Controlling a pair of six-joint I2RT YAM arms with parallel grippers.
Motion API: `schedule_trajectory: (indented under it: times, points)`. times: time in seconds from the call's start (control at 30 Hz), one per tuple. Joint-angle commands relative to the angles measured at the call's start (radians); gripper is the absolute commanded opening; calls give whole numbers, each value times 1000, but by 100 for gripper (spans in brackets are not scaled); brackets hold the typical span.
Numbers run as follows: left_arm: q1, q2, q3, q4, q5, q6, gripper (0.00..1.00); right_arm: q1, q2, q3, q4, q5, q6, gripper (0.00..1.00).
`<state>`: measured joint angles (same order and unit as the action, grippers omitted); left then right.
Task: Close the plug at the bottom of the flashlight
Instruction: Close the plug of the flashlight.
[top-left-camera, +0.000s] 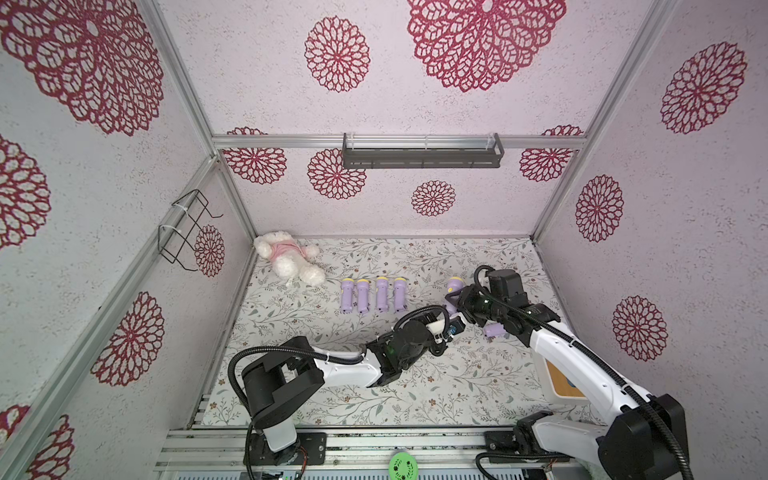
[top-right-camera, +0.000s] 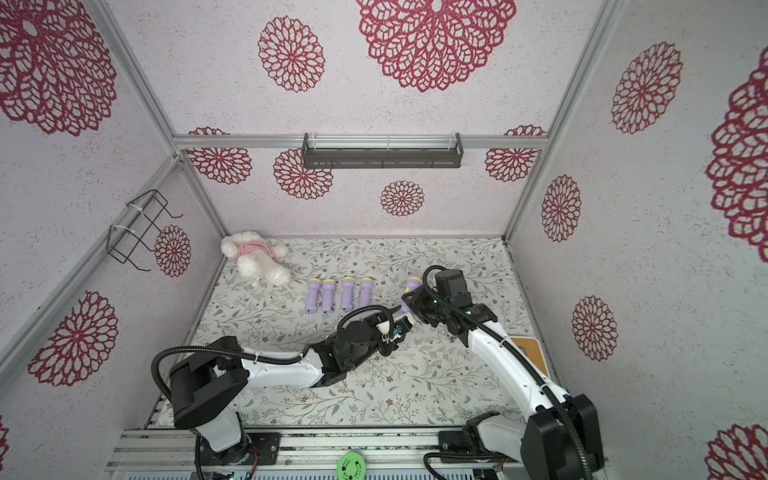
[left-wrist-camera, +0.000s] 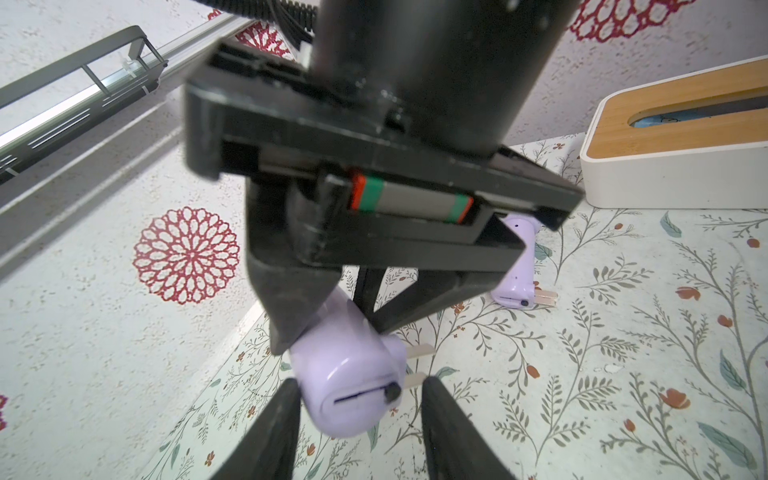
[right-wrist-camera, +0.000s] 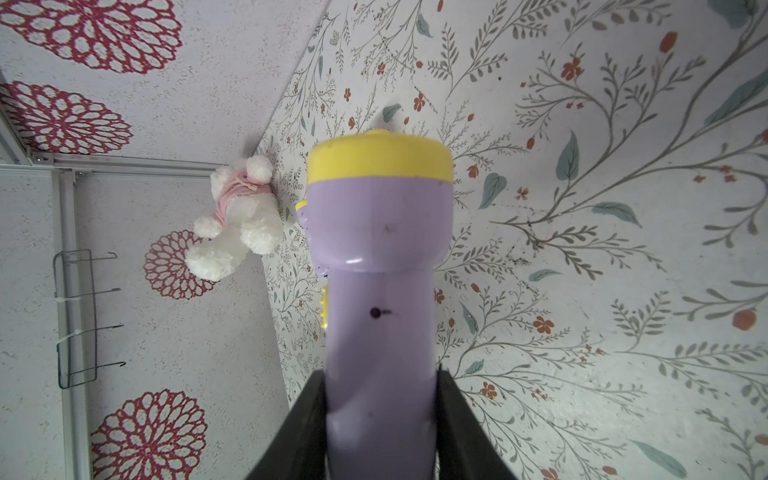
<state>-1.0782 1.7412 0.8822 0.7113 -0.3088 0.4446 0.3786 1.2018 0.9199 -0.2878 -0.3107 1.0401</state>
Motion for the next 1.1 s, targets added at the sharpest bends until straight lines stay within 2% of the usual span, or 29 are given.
schedule_trajectory:
  times: [0.0,1.07]
  points:
    - [-3,9,20,-2,0,17,49,3,-37,-1,44,-10,6,0]
    - [-8,15,21,-14,0,30,43,3,-41,-4,52,-21,12,0]
